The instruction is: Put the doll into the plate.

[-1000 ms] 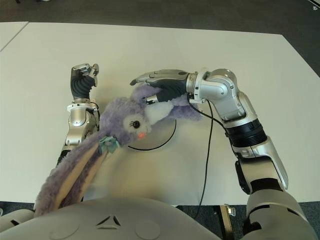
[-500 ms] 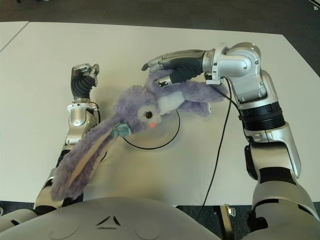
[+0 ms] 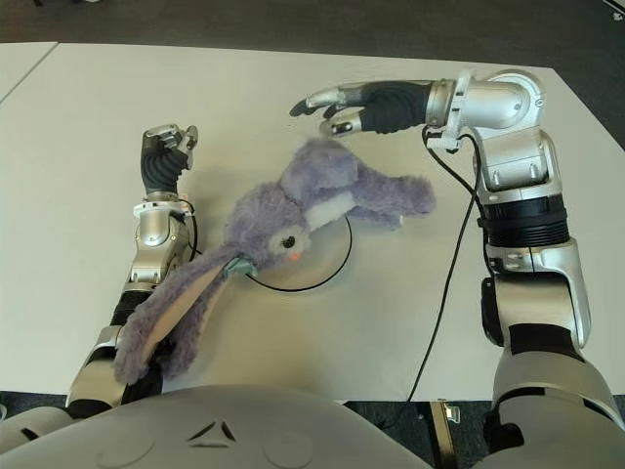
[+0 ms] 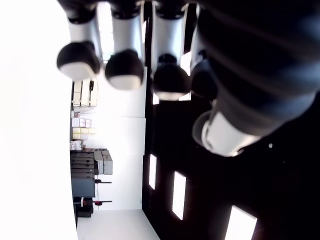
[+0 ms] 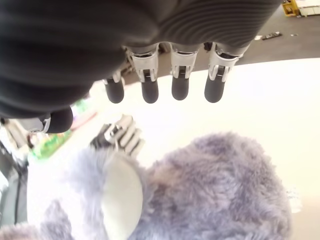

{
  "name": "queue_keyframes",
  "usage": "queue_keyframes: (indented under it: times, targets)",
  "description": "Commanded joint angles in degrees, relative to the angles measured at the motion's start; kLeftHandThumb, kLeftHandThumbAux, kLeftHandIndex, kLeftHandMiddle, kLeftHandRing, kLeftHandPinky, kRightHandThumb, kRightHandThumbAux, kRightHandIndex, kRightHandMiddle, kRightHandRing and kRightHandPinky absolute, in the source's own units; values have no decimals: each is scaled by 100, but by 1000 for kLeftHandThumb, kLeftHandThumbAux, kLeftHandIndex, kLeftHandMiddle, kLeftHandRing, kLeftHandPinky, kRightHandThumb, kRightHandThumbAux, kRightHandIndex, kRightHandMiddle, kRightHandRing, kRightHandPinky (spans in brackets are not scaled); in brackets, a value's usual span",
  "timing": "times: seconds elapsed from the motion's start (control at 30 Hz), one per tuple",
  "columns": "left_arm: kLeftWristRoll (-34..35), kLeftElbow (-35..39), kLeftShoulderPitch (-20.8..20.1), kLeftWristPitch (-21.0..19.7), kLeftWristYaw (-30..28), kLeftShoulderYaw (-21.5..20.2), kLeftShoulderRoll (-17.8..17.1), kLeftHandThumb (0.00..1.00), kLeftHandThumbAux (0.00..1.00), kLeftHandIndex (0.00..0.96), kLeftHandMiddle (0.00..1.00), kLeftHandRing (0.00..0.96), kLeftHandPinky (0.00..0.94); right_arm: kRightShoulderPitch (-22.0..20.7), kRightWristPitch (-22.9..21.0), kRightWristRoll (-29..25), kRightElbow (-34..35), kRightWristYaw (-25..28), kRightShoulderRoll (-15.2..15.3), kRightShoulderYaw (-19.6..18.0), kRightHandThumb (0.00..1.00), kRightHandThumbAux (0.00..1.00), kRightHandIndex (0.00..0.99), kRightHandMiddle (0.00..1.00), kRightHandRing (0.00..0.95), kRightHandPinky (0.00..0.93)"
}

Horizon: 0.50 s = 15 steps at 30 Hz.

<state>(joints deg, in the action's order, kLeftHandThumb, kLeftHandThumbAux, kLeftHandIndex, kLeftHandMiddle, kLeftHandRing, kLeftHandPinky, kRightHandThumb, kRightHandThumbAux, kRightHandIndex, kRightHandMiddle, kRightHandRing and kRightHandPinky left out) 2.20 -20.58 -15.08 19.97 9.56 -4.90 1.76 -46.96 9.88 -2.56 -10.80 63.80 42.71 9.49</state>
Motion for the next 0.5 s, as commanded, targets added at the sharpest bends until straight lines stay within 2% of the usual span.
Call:
queue_keyframes:
  times: [0.03,0.17,0.37,0.5]
  targets:
    - [8,-478,573,25,-96,28,152,439,765,777,865,871,867,-398,-267,-76,-755,152,-94,-54,653,195,0,0,0,11]
    - [32,-524,565,80,-145,28,141,431,770,782,866,873,868,-584,-585,-262,-1137,285,-252,-134,652,213,0,0,0,7]
    - [58,-636,529,157,-199,16,135,415,781,792,870,876,865,-700,-1656,-744,-1350,392,-424,-403,627,230,0,0,0,20]
    - [65,-651,522,156,-212,14,137,403,786,798,871,877,864,-674,-1846,-848,-1302,312,-445,-560,599,240,0,0,0,39]
